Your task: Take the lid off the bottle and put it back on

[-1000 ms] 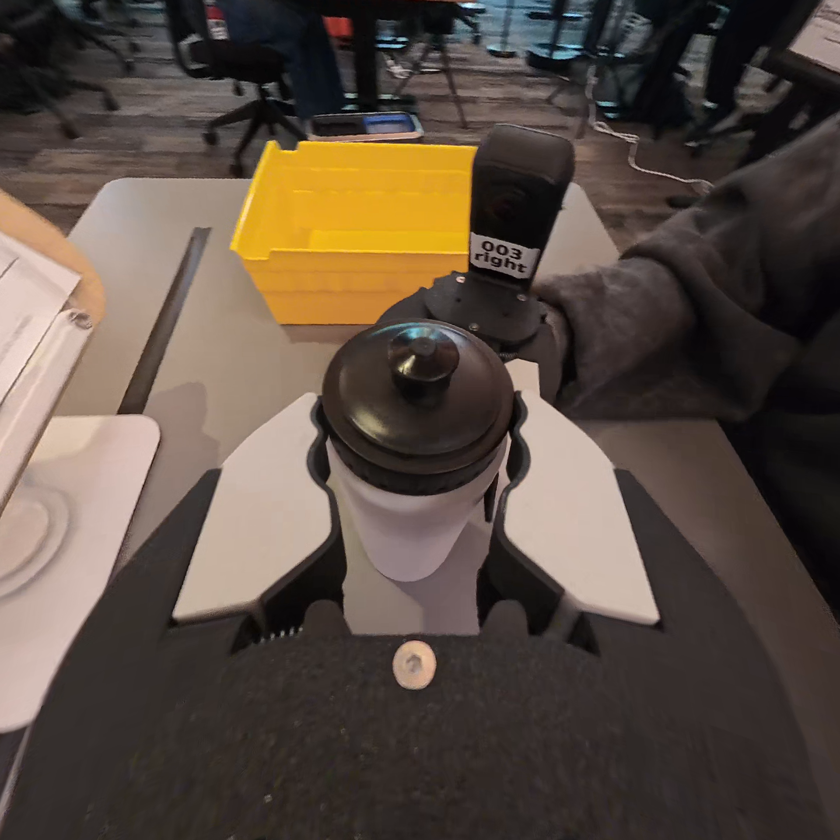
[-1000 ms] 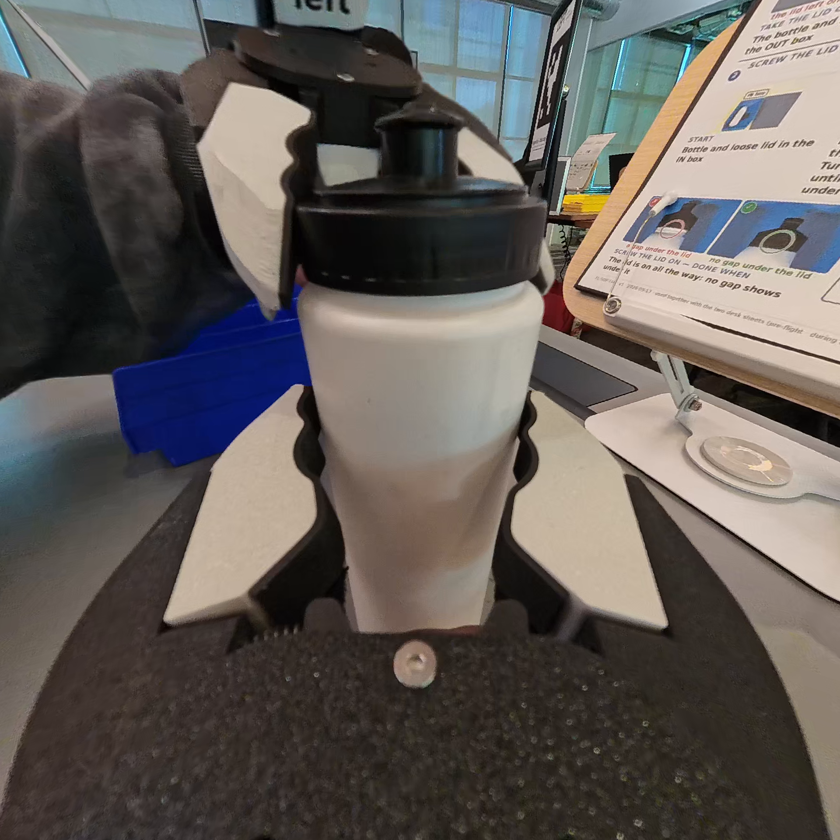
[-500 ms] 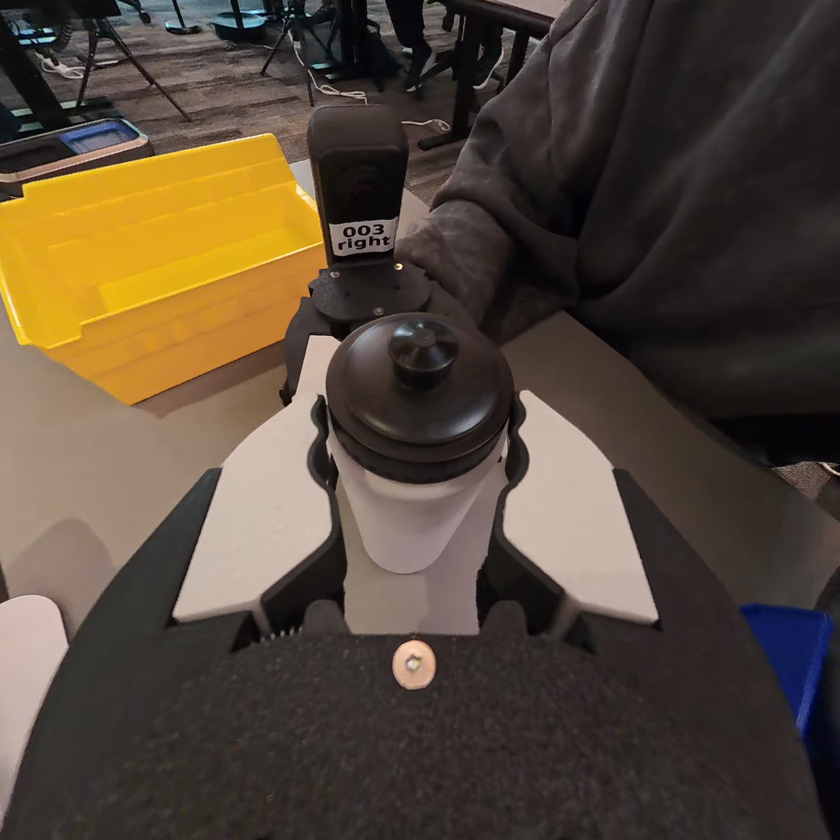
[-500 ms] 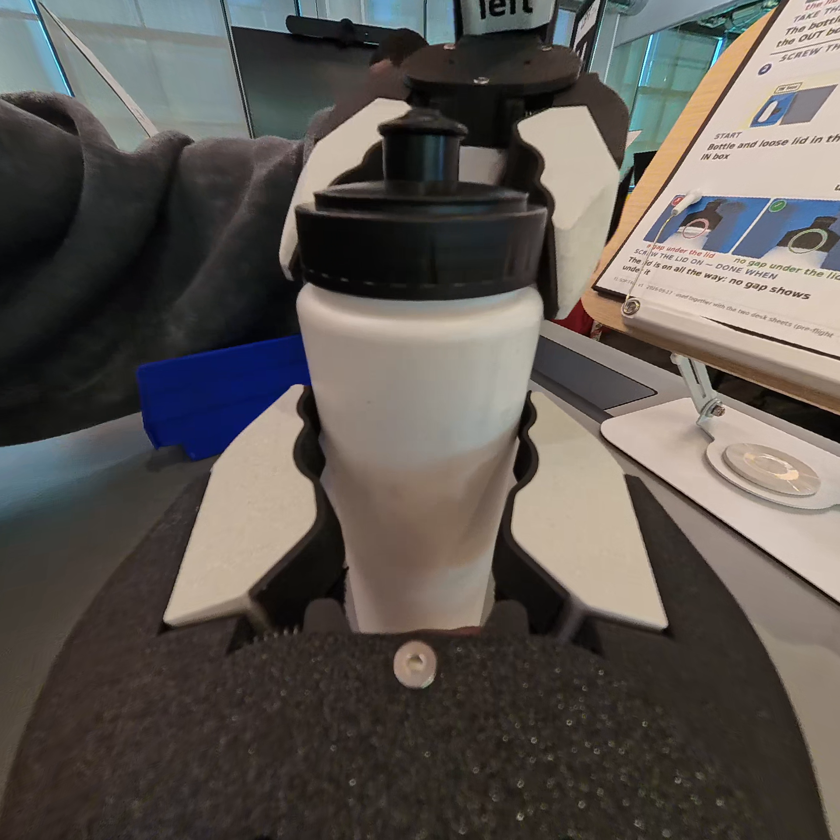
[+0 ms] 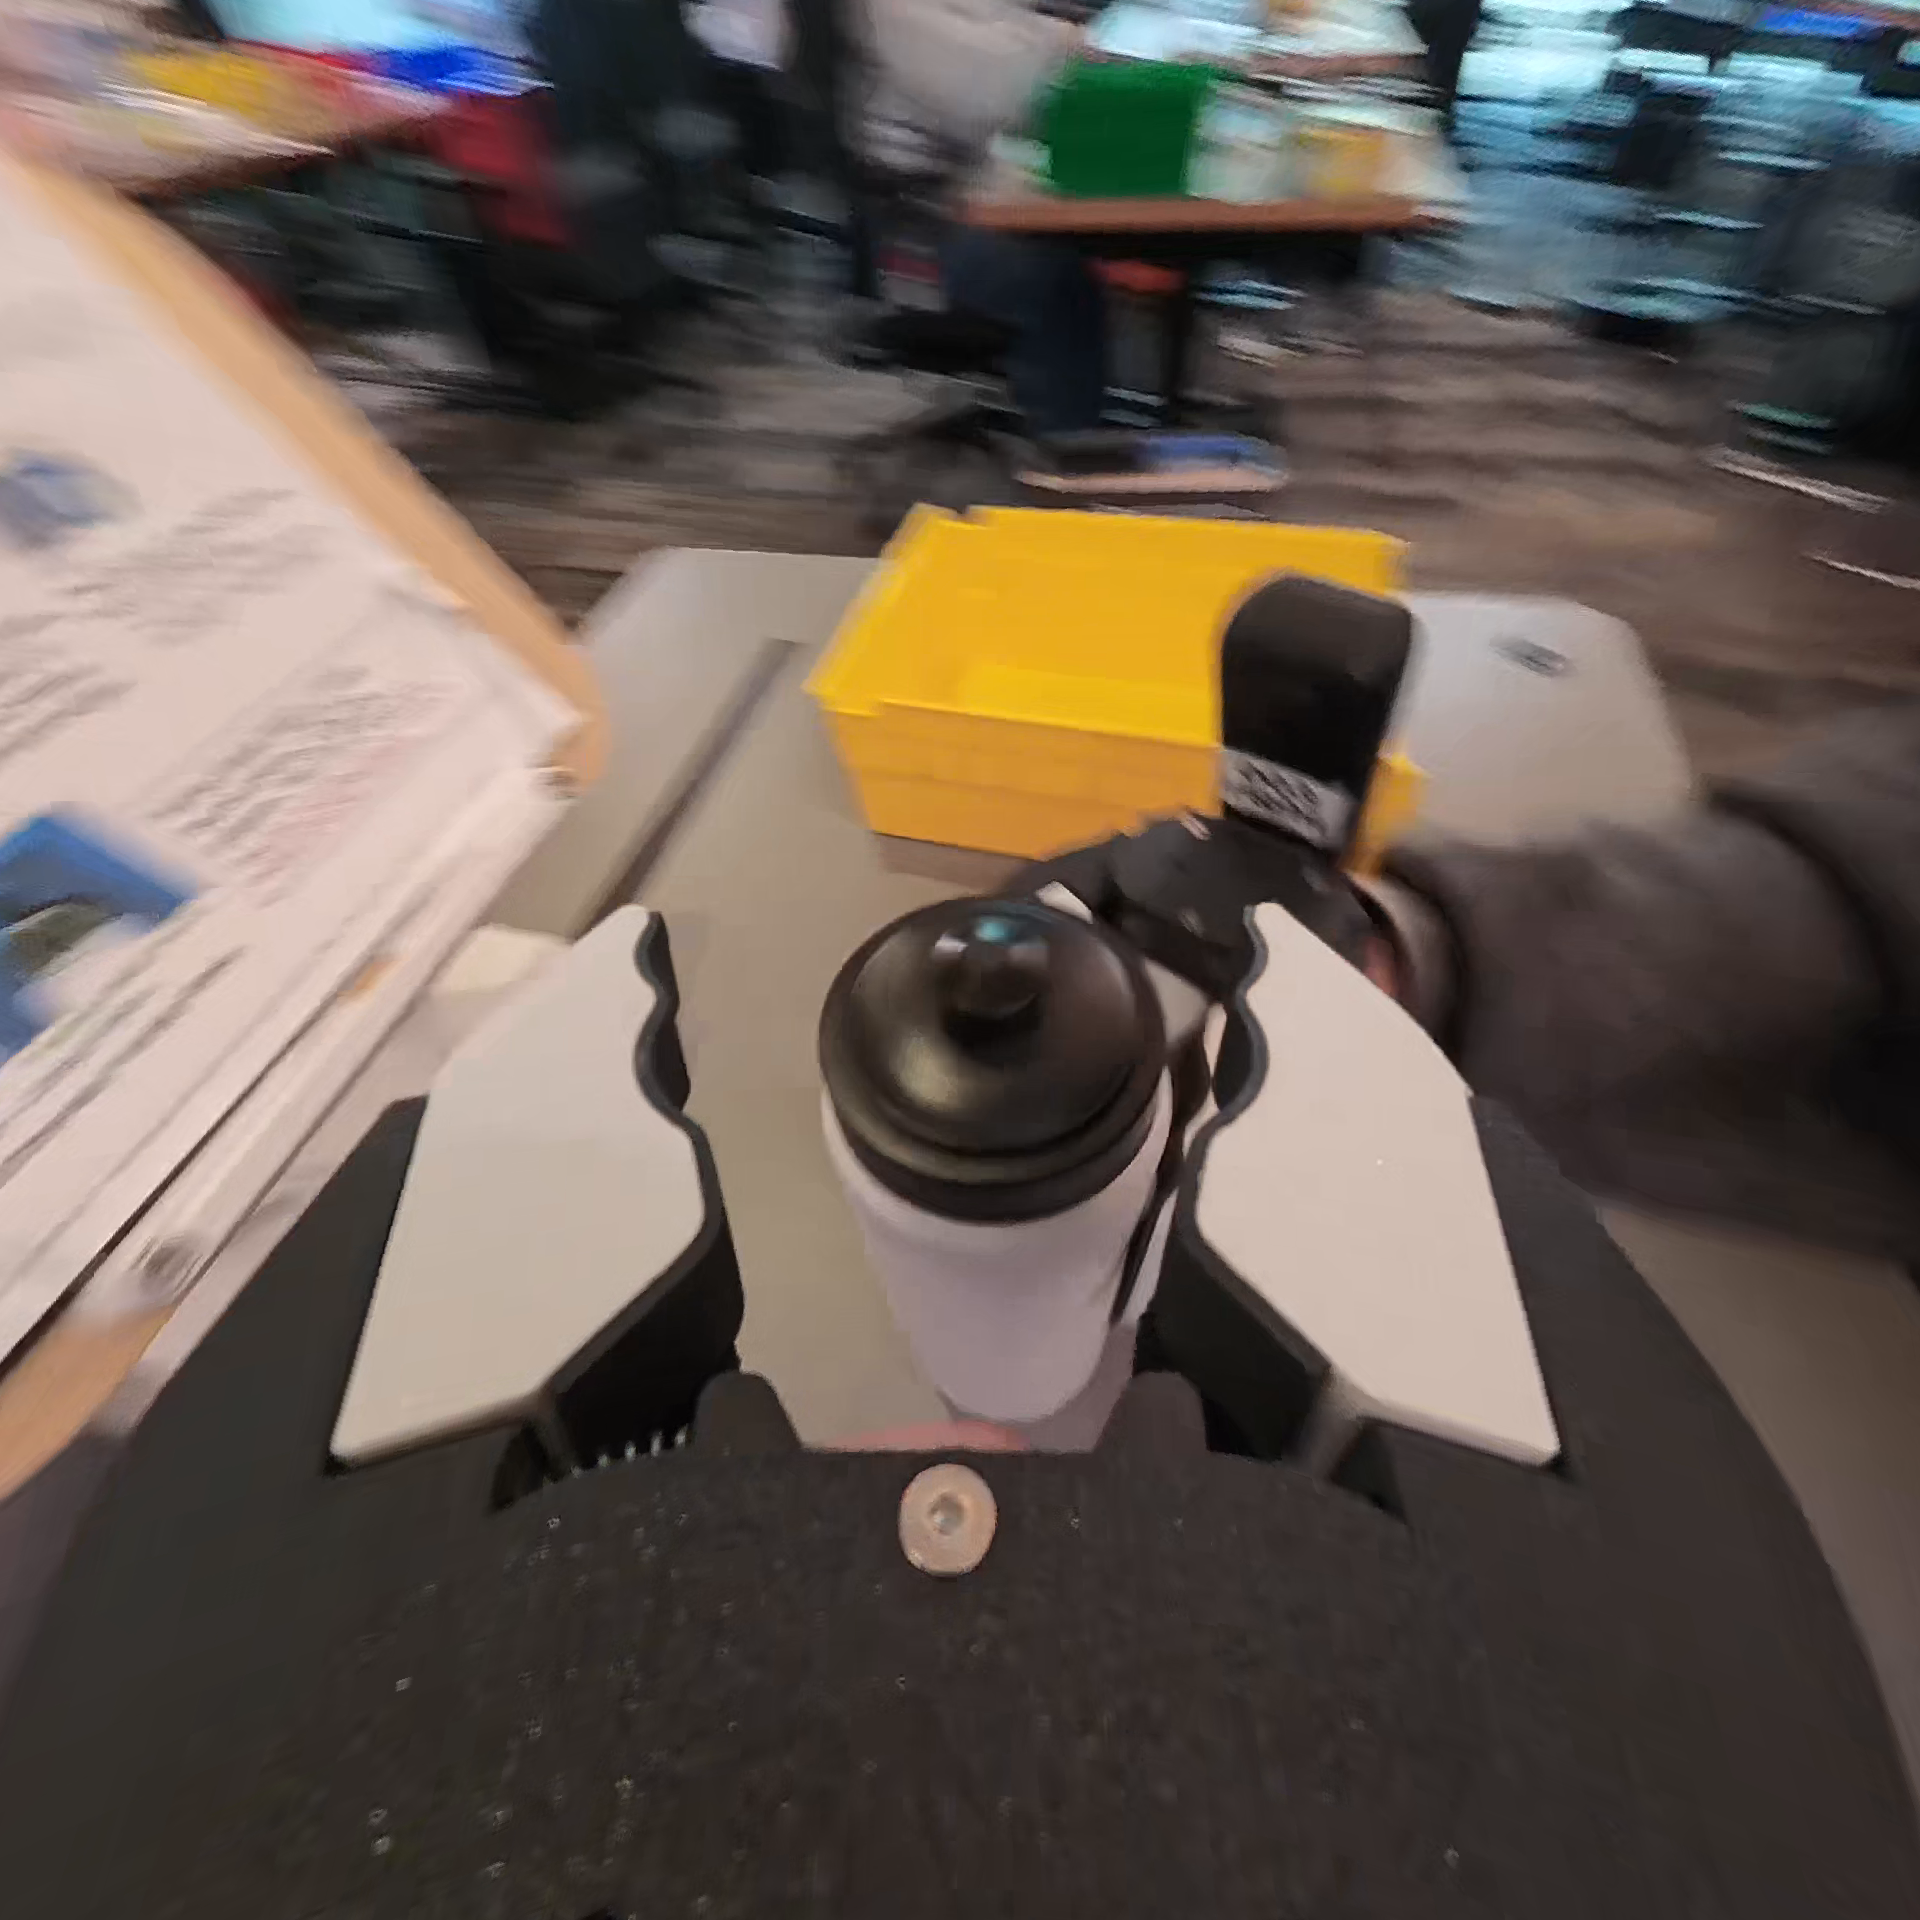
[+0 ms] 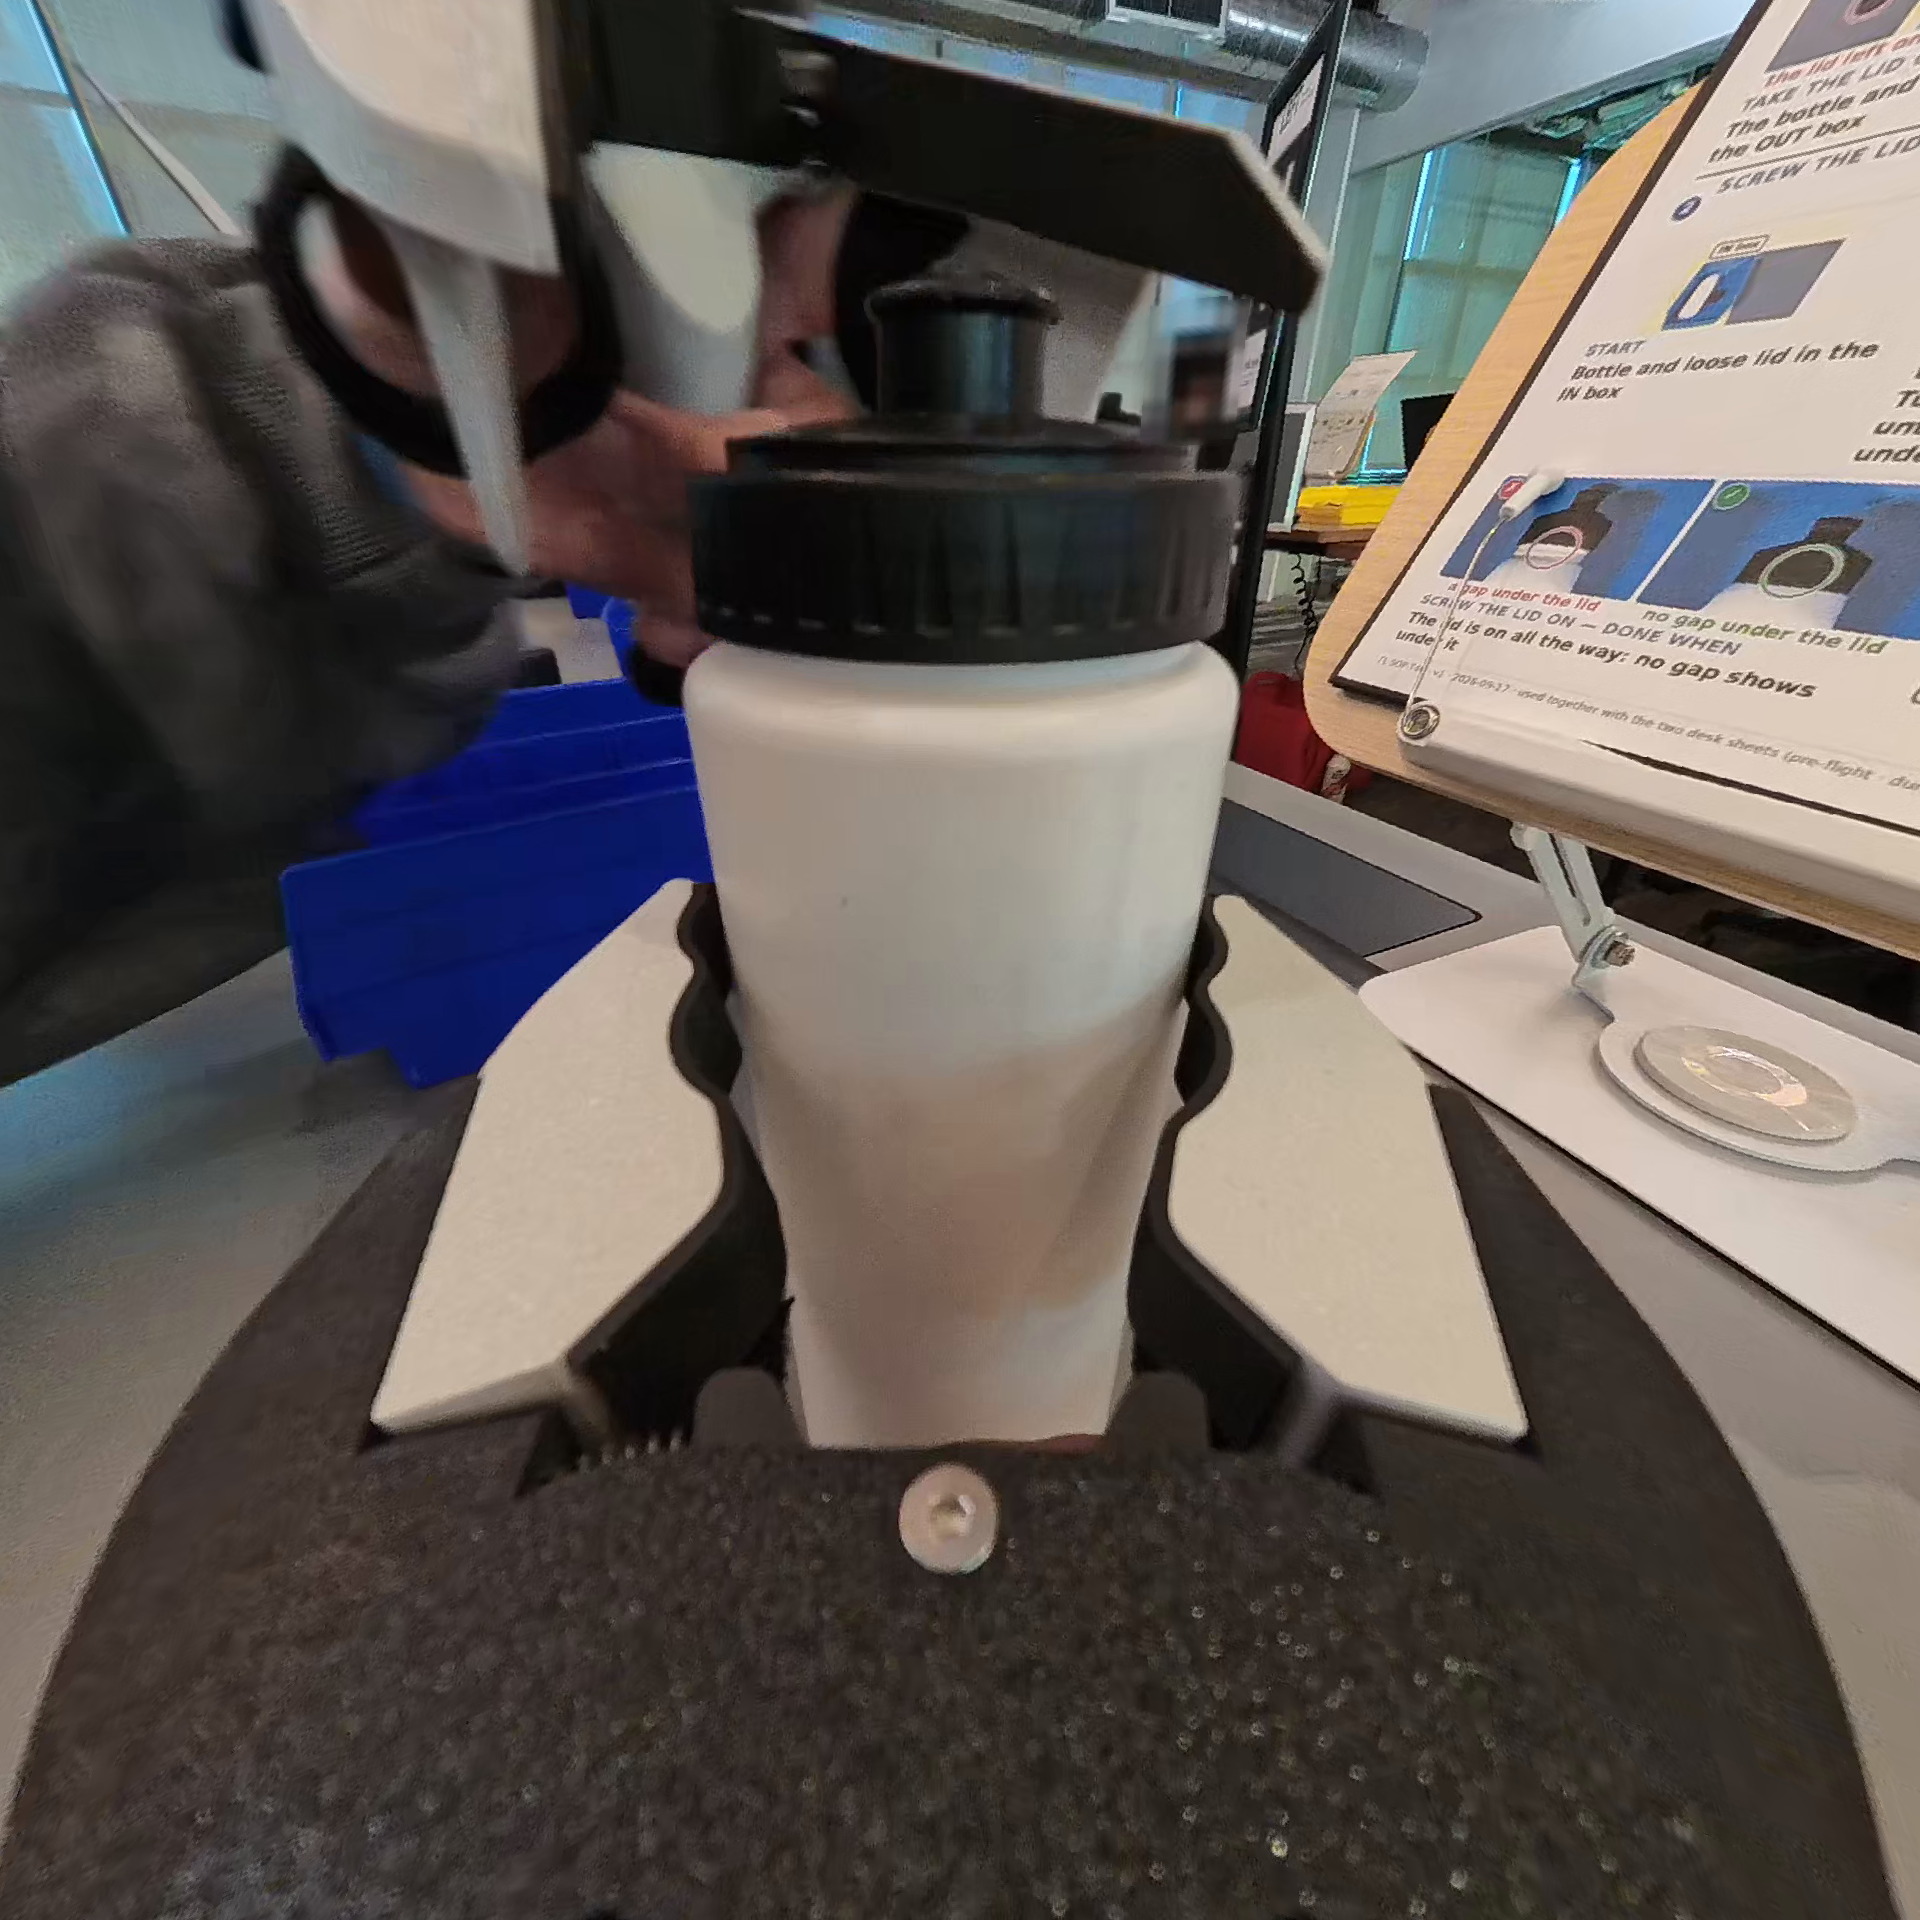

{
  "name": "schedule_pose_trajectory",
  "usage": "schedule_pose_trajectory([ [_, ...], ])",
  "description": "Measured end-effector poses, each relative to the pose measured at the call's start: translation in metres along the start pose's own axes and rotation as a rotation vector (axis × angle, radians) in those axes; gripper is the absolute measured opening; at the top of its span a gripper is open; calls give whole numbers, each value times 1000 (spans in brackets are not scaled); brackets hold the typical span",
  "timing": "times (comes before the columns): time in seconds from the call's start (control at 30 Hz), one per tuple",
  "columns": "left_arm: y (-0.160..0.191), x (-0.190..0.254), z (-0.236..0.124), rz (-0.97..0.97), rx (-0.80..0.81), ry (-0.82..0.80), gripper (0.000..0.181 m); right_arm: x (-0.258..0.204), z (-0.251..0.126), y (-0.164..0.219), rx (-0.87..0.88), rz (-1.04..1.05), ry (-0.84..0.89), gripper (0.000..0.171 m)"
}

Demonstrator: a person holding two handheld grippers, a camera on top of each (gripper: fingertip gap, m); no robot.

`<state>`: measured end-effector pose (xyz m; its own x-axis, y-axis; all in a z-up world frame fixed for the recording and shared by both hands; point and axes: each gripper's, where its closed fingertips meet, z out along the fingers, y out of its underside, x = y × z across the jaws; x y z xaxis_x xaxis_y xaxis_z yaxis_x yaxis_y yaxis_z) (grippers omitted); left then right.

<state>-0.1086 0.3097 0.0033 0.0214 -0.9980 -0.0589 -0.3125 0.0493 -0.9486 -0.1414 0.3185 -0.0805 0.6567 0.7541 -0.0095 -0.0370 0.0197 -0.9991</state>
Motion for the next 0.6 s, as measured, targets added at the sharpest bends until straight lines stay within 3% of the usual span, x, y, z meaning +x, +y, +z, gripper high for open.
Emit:
schedule_pose_trajectory([
  [0.17, -15, 3, -5, -193, 150, -475, 109, 1, 0, 0, 11, 0, 26, 84],
  [0.23, -13, 0, -18, -207, 208, -729, 100, 0, -1, 0, 19, -3, 37, 84],
  [0.33, 4, 4, -24, -219, 159, -1019, 96, 1, 0, 0, 17, -2, 41, 84],
  [0.5, 16, 6, -5, -283, 85, -1188, 96, 1, 1, 0, 18, 2, 44, 84],
  [0.6, 27, 0, 6, -418, 66, -1170, 96, 1, 1, 0, 11, 0, 43, 84],
])
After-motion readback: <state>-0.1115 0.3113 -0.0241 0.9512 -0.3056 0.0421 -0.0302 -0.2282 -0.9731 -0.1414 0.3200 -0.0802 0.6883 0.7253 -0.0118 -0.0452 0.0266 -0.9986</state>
